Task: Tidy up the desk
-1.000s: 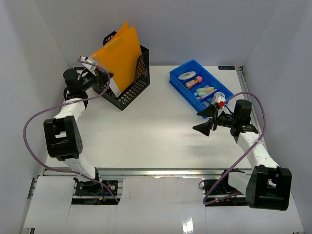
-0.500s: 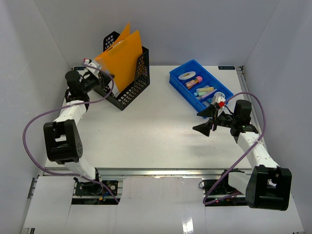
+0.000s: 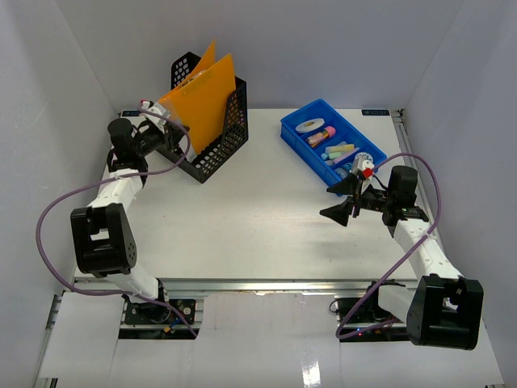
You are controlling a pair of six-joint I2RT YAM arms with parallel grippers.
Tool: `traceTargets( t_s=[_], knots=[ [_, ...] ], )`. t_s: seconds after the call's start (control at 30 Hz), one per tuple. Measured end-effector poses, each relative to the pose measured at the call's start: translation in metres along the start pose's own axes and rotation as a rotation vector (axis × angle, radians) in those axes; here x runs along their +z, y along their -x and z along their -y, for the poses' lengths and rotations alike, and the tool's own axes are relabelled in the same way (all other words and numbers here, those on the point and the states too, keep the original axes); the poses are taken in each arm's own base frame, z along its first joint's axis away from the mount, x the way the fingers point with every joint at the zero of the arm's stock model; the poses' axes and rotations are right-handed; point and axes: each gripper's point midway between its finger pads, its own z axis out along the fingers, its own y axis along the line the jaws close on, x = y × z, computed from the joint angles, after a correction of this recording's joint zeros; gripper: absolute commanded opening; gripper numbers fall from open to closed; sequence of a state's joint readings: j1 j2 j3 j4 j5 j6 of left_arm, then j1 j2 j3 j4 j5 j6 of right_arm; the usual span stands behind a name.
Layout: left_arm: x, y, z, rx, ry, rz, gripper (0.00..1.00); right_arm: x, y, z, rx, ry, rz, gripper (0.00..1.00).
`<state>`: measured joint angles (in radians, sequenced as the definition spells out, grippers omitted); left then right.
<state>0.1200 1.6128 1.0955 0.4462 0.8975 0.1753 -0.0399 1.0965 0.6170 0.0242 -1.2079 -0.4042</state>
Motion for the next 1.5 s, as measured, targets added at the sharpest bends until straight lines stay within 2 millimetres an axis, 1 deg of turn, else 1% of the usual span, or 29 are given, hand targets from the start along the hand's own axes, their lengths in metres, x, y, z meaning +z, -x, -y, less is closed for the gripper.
traceTargets(
  t_s=[0.37,0.6,0.83,0.97,1.2,1.4,1.5],
  knots=[
    [-0.003,0.002,0.004,-0.008,-0.002,-0.004,0.00,0.000,0.002,-0.001,-0.008,0.000,0.003,0.90],
    [-0.021,0.005,0.005,-0.035,0.041,-0.003,0.00,0.000,0.002,-0.001,-0.008,0.000,0.003,0.90],
    [-0.029,0.011,0.002,-0.042,0.095,0.017,0.00,0.000,0.002,-0.001,-0.008,0.000,0.003,0.90],
    [-0.031,0.023,-0.002,-0.028,0.124,0.037,0.00,0.000,0.002,-0.001,-0.008,0.000,0.003,0.91],
    [-0.034,0.050,-0.003,0.005,0.135,0.084,0.00,0.000,0.002,-0.001,-0.008,0.000,0.003,0.91],
    [-0.037,0.063,-0.001,0.028,0.127,0.107,0.00,0.000,0.002,-0.001,-0.008,0.000,0.003,0.90],
    [-0.041,0.075,0.001,0.052,0.132,0.124,0.00,0.000,0.002,-0.001,-0.008,0.001,0.003,0.90]
  ],
)
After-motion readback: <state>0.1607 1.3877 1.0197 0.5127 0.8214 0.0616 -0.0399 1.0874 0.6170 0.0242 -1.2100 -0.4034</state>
